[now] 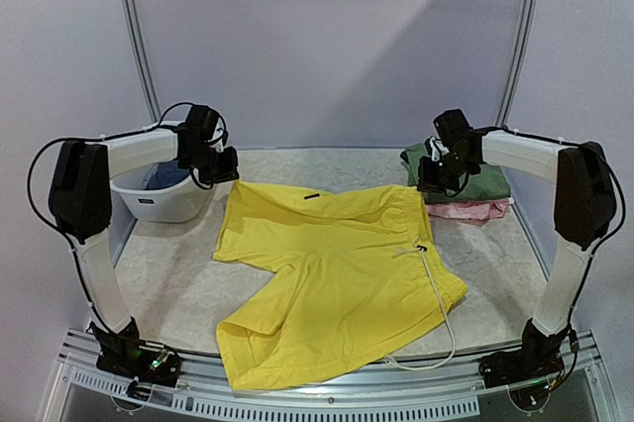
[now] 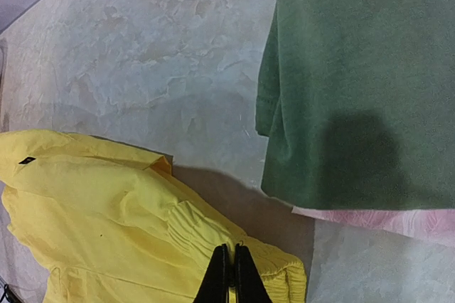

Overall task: Fold and stack the mixed laundry pile
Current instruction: Flatten out the crumpled shorts at the center of the board.

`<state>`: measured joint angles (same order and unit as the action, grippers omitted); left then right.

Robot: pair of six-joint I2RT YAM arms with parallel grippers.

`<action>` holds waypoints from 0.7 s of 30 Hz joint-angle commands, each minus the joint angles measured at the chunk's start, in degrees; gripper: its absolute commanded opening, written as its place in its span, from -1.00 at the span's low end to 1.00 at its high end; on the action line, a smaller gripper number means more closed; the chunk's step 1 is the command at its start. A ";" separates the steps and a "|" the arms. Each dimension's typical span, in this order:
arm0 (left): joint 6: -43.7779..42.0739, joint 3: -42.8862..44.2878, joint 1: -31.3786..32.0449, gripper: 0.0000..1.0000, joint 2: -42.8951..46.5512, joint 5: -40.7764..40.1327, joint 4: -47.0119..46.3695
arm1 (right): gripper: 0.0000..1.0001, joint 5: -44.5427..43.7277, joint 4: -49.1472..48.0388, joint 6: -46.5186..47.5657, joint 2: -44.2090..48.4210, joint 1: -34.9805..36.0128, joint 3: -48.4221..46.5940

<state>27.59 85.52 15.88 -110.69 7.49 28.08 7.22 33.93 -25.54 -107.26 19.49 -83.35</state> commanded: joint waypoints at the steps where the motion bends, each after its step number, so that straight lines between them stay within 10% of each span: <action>1: -1.28 4.16 0.38 -1.00 -2.55 -1.78 -2.66 | -1.00 1.26 -1.36 2.00 -3.73 -0.60 -4.22; 17: -5.44 28.57 0.27 -0.97 -19.37 -12.88 6.62 | -0.95 -1.53 0.77 0.89 -15.49 -4.10 -18.12; 19: -5.32 32.92 0.28 -0.73 -21.63 -16.08 9.12 | -0.70 -1.09 1.97 1.01 -16.92 -4.17 -21.47; 21: -5.19 35.95 0.78 -0.07 -22.23 -18.92 10.92 | -0.23 -0.59 3.19 1.02 -17.88 -4.11 -24.81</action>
<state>23.16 115.96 15.97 -130.80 -3.99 33.08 6.11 35.03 -24.25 -123.04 15.57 -102.19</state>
